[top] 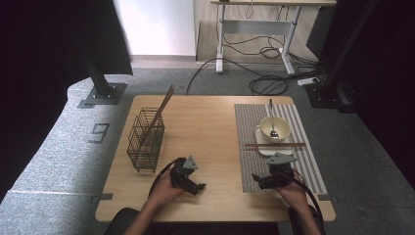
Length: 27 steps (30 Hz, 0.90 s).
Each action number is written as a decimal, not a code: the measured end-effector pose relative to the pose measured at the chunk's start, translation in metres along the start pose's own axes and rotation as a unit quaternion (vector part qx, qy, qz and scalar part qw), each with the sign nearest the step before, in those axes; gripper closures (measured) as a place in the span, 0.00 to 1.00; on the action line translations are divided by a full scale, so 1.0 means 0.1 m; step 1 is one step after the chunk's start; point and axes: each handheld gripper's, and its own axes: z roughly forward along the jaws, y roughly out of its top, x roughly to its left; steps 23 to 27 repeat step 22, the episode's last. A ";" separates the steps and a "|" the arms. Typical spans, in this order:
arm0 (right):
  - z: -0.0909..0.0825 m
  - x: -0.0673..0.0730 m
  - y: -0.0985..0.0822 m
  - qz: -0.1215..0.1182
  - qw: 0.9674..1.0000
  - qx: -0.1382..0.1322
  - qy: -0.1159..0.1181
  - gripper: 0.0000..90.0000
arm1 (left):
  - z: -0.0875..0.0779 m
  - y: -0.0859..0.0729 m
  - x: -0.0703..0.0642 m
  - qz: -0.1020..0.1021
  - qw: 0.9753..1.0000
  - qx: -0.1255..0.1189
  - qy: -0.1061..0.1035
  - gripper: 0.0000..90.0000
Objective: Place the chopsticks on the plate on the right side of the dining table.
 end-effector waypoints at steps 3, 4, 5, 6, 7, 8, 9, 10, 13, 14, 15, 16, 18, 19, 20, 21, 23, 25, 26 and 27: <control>0.15 0.03 -0.04 -0.004 1.000 0.011 0.007 0.01 | 0.00 0.00 0.00 0.000 1.000 0.000 0.000 0.00; 0.19 0.04 -0.05 -0.003 1.000 0.011 0.010 0.01 | 0.00 0.00 0.00 0.000 1.000 0.000 0.000 0.00; 0.23 0.05 -0.06 -0.001 1.000 0.011 0.013 0.01 | 0.00 0.00 0.00 0.000 1.000 0.000 0.000 0.00; 0.27 0.05 -0.07 0.000 1.000 0.009 0.016 0.01 | 0.00 0.00 0.00 0.000 1.000 0.000 0.000 0.00; 0.31 0.06 -0.08 0.001 1.000 0.007 0.016 0.02 | 0.00 0.00 0.00 0.000 1.000 0.000 0.000 0.00; 0.35 0.07 -0.09 0.001 1.000 0.007 0.018 0.02 | 0.00 0.00 0.00 0.000 1.000 0.000 0.000 0.00; 0.37 0.07 -0.10 0.002 1.000 0.008 0.020 0.02 | 0.00 0.00 0.00 0.000 1.000 0.000 0.000 0.00; 0.40 0.07 -0.11 0.003 1.000 0.009 0.023 0.02 | 0.00 0.00 0.00 0.000 1.000 0.000 0.000 0.00; 0.46 0.09 -0.14 -0.002 1.000 0.015 0.026 0.02 | 0.00 0.00 0.00 0.000 1.000 0.000 0.000 0.00; 0.48 0.10 -0.14 -0.005 0.999 0.019 0.027 0.02 | 0.00 0.00 0.00 0.000 1.000 0.000 0.001 0.00; 0.50 0.11 -0.16 -0.005 0.999 0.021 0.028 0.00 | 0.00 0.00 0.00 0.000 1.000 0.000 0.001 0.00; 0.50 0.11 -0.15 -0.001 0.999 0.024 0.031 0.00 | 0.00 0.00 0.00 0.000 1.000 0.000 0.001 0.00; 0.51 0.09 -0.15 0.003 0.999 0.026 0.036 0.01 | 0.00 0.00 0.00 0.000 1.000 0.000 0.001 0.00; 0.51 0.08 -0.15 0.010 0.999 0.029 0.041 0.01 | 0.00 0.00 0.00 0.000 1.000 0.000 0.000 0.00; 0.52 0.07 -0.15 0.016 0.998 0.033 0.047 0.01 | 0.00 0.00 0.00 0.000 1.000 0.000 0.000 0.00; 0.53 0.05 -0.15 0.025 0.998 0.038 0.054 0.00 | 0.00 0.00 0.00 0.000 1.000 0.000 0.001 0.00; 0.53 0.05 -0.15 0.026 0.998 0.038 0.054 0.00 | 0.00 0.00 0.00 0.000 1.000 0.000 0.000 0.00; 0.53 0.05 -0.15 0.026 0.998 0.038 0.054 0.00 | 0.00 0.00 0.00 0.000 1.000 0.000 0.000 0.00; 0.53 0.05 -0.15 0.026 0.998 0.038 0.054 0.00 | 0.00 0.00 0.00 0.000 1.000 0.000 0.000 0.00; 0.53 0.05 -0.15 0.026 0.998 0.038 0.054 0.00 | 0.00 0.00 0.00 0.000 1.000 0.000 0.000 0.00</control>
